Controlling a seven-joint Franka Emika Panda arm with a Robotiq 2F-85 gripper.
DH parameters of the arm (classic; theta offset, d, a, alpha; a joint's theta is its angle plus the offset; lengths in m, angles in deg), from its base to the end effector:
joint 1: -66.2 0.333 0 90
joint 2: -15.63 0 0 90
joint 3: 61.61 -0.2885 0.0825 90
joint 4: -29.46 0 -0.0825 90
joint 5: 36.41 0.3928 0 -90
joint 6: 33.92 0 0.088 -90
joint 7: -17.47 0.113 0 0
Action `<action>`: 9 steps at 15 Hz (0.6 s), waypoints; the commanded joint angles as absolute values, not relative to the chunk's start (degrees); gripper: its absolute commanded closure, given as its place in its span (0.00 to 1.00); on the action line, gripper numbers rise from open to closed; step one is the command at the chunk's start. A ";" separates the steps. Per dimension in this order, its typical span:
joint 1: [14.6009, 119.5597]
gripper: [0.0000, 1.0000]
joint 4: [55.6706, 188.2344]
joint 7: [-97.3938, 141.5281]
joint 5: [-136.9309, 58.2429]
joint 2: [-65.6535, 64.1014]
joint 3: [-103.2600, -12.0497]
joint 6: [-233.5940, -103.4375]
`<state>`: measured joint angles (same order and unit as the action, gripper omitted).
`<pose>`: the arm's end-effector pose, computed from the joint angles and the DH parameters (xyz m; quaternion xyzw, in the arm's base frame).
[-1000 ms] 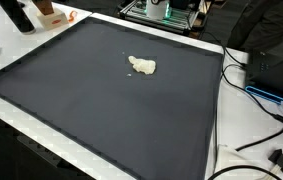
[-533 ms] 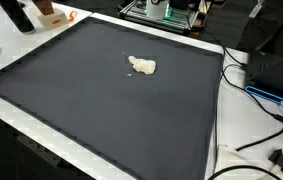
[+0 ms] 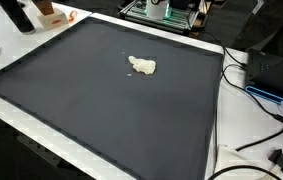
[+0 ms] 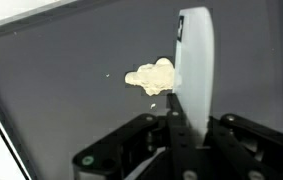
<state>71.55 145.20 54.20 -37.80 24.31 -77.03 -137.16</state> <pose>0.4844 0.1858 0.4729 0.9893 -0.1377 -0.0164 0.0452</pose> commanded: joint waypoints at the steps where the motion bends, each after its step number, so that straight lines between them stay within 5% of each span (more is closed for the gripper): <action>1: 72.67 0.96 145.10 54.34 -37.98 24.23 -75.98 -137.06; 9: 72.12 0.99 148.00 44.30 -33.47 23.59 -73.41 -144.41</action>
<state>71.58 145.60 50.55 -36.66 24.05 -76.04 -139.44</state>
